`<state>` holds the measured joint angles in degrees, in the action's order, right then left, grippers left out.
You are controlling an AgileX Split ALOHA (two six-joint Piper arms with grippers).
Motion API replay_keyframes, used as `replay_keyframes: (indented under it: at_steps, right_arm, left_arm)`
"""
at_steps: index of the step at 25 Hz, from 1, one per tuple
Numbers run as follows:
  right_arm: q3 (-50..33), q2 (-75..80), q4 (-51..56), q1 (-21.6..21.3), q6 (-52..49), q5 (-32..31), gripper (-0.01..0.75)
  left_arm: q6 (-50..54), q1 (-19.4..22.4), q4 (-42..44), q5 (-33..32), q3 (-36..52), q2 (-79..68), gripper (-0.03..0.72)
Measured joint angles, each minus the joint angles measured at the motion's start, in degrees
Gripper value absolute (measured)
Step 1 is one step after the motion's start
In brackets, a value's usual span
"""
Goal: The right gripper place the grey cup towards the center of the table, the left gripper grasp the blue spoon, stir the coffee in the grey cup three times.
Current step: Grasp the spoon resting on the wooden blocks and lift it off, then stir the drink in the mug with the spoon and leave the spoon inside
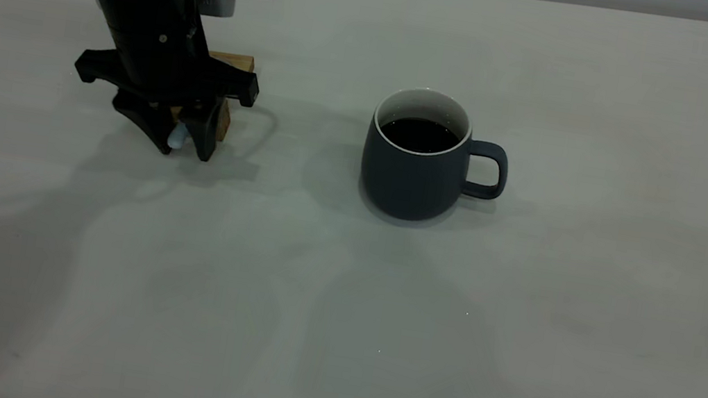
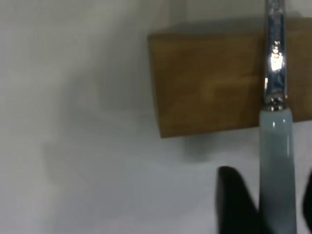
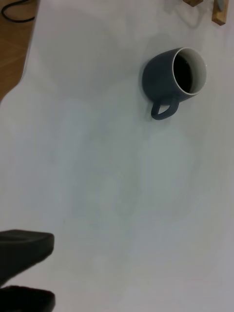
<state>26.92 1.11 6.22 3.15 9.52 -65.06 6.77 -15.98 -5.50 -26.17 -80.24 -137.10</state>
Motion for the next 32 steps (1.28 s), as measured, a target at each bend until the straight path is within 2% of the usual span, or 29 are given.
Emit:
replay_keyframes:
  at_steps: [3,8,12,15,19,23,26,28,32]
  right_arm:
    - [0.0,0.0,0.0,0.0,0.0,0.0,0.233]
    - [0.0,0.0,0.0,0.0,0.0,0.0,0.236]
    - [0.0,0.0,0.0,0.0,0.0,0.0,0.236]
    - [0.0,0.0,0.0,0.0,0.0,0.0,0.236]
    - [0.0,0.0,0.0,0.0,0.0,0.0,0.236]
    - [0.0,0.0,0.0,0.0,0.0,0.0,0.238]
    - [0.0,0.0,0.0,0.0,0.0,0.0,0.237]
    - [0.0,0.0,0.0,0.0,0.0,0.0,0.237]
    - [0.0,0.0,0.0,0.0,0.0,0.0,0.237]
  left_arm:
    - [1.98,0.0,0.0,-0.1,-0.04,0.99,0.151]
    - [6.92,0.0,-0.14,-1.96,-1.6,7.1,0.15]
    - [10.9,0.0,-5.46,-8.32,-4.7,14.13,0.15]
    - [16.98,0.0,-12.74,-15.71,-5.33,18.34,0.15]
    - [23.85,0.0,-25.18,-20.89,-5.33,21.45,0.15]
    - [25.25,0.0,-44.12,-23.69,-5.33,21.34,0.15]
    - [25.41,0.0,-57.13,-29.35,-5.33,19.91,0.15]
    - [25.41,-0.08,-63.31,-32.95,-5.33,18.47,0.15]
    - [25.6,-1.54,-72.21,-34.5,-5.33,14.55,0.15]
